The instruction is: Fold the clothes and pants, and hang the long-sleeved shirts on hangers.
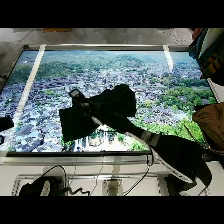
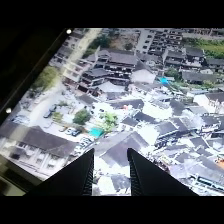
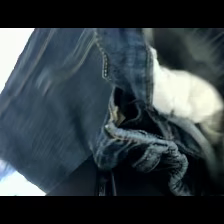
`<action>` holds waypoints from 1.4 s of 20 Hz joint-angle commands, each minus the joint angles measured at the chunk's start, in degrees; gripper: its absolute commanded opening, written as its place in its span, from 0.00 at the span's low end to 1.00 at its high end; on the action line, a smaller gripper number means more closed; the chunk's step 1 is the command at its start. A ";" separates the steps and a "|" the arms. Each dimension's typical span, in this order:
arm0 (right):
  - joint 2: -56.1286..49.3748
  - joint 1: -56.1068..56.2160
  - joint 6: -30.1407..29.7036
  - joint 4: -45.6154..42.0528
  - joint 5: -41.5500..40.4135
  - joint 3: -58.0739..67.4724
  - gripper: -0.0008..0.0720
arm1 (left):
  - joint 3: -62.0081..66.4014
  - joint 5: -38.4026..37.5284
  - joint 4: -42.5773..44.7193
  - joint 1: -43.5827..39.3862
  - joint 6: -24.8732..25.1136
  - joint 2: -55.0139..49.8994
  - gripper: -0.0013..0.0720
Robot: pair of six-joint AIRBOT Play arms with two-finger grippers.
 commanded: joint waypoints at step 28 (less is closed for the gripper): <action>22.64 -59.58 -0.35 5.53 13.88 -3.17 0.04 | -34.84 14.97 -74.99 0.00 12.02 -8.96 0.79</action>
